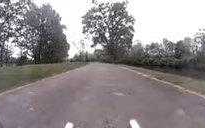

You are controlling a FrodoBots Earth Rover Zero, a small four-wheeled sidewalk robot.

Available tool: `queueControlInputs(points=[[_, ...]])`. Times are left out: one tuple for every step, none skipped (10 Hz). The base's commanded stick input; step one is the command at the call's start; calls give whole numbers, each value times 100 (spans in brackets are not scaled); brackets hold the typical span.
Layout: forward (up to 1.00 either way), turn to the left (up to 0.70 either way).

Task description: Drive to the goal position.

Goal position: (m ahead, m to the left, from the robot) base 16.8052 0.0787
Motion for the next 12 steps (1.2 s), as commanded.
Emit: queueControlInputs(points=[[70, 0], [70, 0], [70, 0], [70, 0], [70, 0], [70, 0], [70, 0], [70, 0], [70, 0], [70, 0], [70, 0], [70, 0]])
